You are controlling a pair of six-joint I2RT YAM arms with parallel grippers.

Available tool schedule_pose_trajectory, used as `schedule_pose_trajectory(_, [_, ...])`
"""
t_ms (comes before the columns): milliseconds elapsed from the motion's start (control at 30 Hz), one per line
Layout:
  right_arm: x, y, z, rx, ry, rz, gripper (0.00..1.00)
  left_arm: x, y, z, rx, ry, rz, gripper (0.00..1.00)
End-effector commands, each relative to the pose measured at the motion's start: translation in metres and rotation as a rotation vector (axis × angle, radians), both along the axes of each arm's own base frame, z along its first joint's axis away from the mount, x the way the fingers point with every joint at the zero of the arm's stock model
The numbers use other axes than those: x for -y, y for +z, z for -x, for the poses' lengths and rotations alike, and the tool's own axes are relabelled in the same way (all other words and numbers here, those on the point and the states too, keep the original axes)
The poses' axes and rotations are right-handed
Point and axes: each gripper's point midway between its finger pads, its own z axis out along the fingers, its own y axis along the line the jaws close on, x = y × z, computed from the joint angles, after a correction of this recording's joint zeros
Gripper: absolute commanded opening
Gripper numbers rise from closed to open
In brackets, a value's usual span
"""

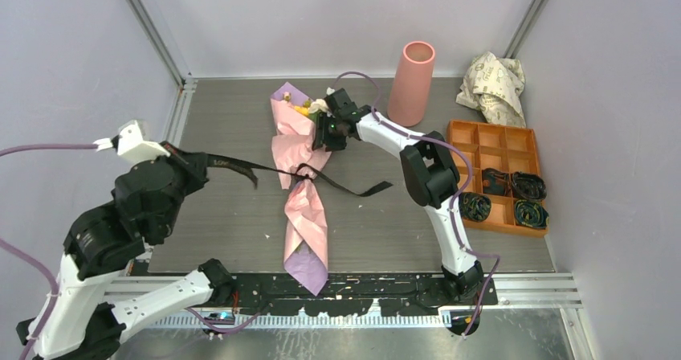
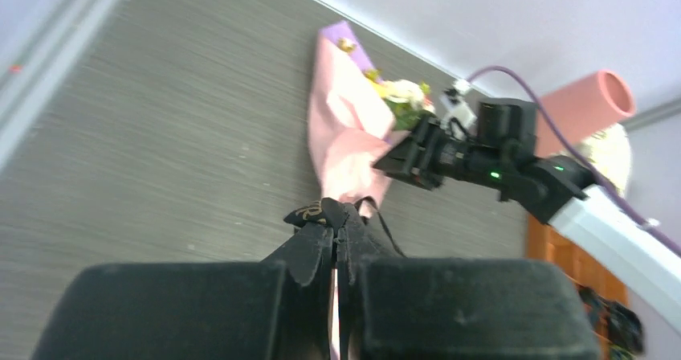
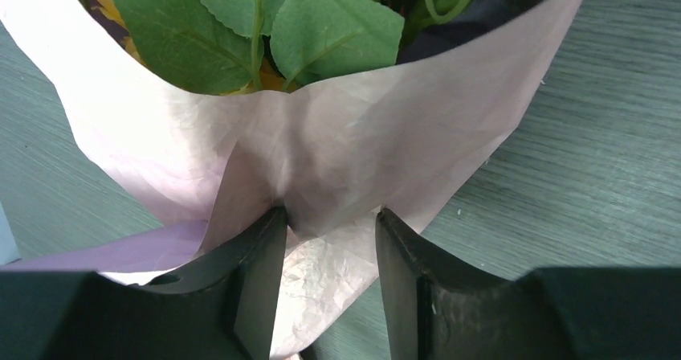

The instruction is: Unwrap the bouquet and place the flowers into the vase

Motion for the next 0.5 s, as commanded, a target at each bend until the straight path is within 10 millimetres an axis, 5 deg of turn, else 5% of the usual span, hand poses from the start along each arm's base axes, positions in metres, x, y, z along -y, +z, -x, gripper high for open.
schedule_pose_trajectory(0, [0.0, 0.001, -0.007, 0.026, -0.003, 0.028, 0.5, -0.061, 0.0, 0.017, 0.016, 0.212, -0.101, 0.0])
schedule_pose_trajectory(200, [0.004, 0.03, -0.003, 0.086, -0.001, 0.022, 0.51, -0.079, -0.017, 0.024, 0.003, 0.282, -0.129, 0.15])
schedule_pose_trajectory(467, [0.021, 0.092, 0.045, 0.211, 0.017, 0.01, 0.56, -0.021, -0.046, -0.005, -0.011, 0.097, -0.13, 0.45])
